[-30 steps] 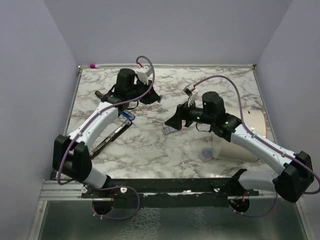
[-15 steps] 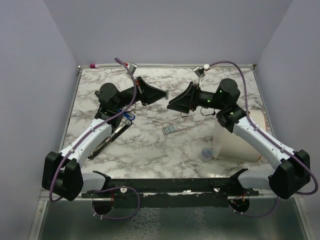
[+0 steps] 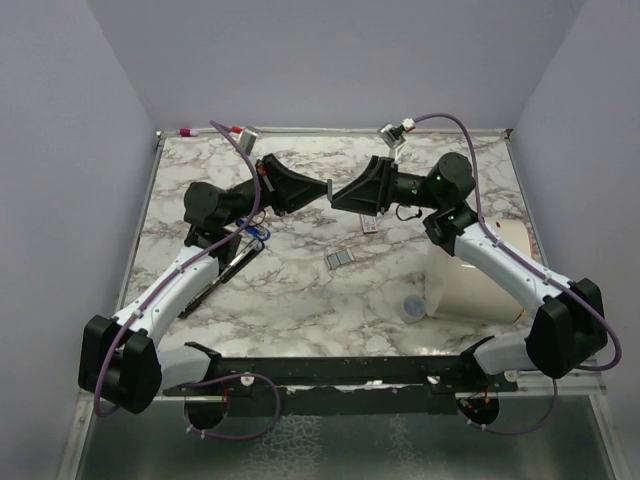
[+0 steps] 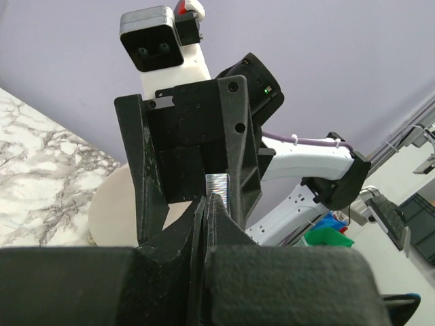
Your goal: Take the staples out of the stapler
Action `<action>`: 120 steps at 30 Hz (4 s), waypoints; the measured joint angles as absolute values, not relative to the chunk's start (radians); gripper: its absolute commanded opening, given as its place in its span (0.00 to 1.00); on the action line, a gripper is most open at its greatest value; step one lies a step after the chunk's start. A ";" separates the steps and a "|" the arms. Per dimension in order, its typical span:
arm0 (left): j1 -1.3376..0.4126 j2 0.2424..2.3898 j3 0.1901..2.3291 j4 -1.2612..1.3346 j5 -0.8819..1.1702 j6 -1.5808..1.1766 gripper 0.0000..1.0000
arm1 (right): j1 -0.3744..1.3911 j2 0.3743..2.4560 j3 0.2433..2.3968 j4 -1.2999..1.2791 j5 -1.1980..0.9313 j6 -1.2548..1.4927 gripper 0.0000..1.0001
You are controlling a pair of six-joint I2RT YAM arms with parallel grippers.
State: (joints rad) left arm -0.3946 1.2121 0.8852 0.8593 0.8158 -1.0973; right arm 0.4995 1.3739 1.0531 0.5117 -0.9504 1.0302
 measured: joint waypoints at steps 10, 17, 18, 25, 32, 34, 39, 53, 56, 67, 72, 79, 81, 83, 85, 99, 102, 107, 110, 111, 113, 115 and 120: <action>-0.394 1.225 0.885 0.888 0.822 -1.116 0.00 | 0.500 1.411 1.068 0.599 -0.986 1.080 0.44; -0.392 1.227 0.885 0.882 0.822 -1.105 0.00 | 0.499 1.425 1.080 0.600 -1.003 1.080 0.48; -0.392 1.227 0.885 0.880 0.822 -1.103 0.00 | 0.498 1.427 1.080 0.601 -1.005 1.080 0.49; -0.392 1.227 0.879 0.844 0.823 -1.084 0.00 | 0.498 1.429 1.085 0.613 -1.008 1.085 0.50; -0.392 1.228 0.878 0.836 0.823 -1.077 0.00 | 0.498 1.428 1.085 0.617 -1.008 1.089 0.47; -0.392 1.229 0.878 0.836 0.823 -1.076 0.00 | 0.498 1.428 1.085 0.622 -1.007 1.092 0.46; -0.392 1.231 0.877 0.836 0.823 -1.073 0.00 | 0.498 1.429 1.094 0.625 -1.008 1.096 0.43; -0.392 1.232 0.876 0.817 0.823 -1.060 0.00 | 0.498 1.447 1.095 0.643 -1.008 1.106 0.34; -0.392 1.233 0.876 0.817 0.823 -1.060 0.00 | 0.498 1.452 1.095 0.644 -1.008 1.106 0.32; -0.392 1.234 0.876 0.812 0.823 -1.060 0.00 | 0.498 1.455 1.095 0.644 -1.009 1.104 0.31; -0.392 1.236 0.876 0.812 0.823 -1.059 0.00 | 0.498 1.455 1.103 0.634 -1.010 1.094 0.31; -0.392 1.236 0.876 0.810 0.823 -1.056 0.00 | 0.498 1.455 1.110 0.608 -1.012 1.073 0.31; -0.392 1.236 0.876 0.808 0.823 -1.055 0.00 | 0.498 1.455 1.112 0.598 -1.012 1.066 0.30; -0.392 1.236 0.876 0.803 0.823 -1.055 0.00 | 0.498 1.455 1.112 0.593 -1.011 1.062 0.28; -0.392 1.236 0.876 0.799 0.823 -1.055 0.00 | 0.498 1.455 1.112 0.587 -1.011 1.058 0.26; -0.392 1.236 0.876 0.794 0.823 -1.051 0.01 | 0.498 1.449 1.112 0.559 -1.011 1.024 0.22; -0.392 1.237 0.876 0.791 0.824 -1.050 0.05 | 0.498 1.445 1.112 0.550 -1.011 1.018 0.22; -0.392 1.237 0.876 0.791 0.824 -1.045 0.06 | 0.498 1.443 1.112 0.542 -1.011 1.015 0.22; -0.392 1.237 0.876 0.790 0.823 -1.044 0.07 | 0.498 1.440 1.112 0.538 -1.011 1.015 0.20; -0.392 1.237 0.876 0.791 0.823 -1.044 0.07 | 0.498 1.439 1.112 0.537 -1.011 1.014 0.19; -0.392 1.237 0.876 0.791 0.823 -1.043 0.07 | 0.498 1.436 1.112 0.534 -1.011 1.011 0.18; -0.392 1.237 0.876 0.791 0.823 -1.042 0.07 | 0.498 1.436 1.112 0.531 -1.011 1.009 0.18; -0.392 1.237 0.876 0.789 0.823 -1.039 0.13 | 0.498 1.436 1.112 0.530 -1.011 1.007 0.18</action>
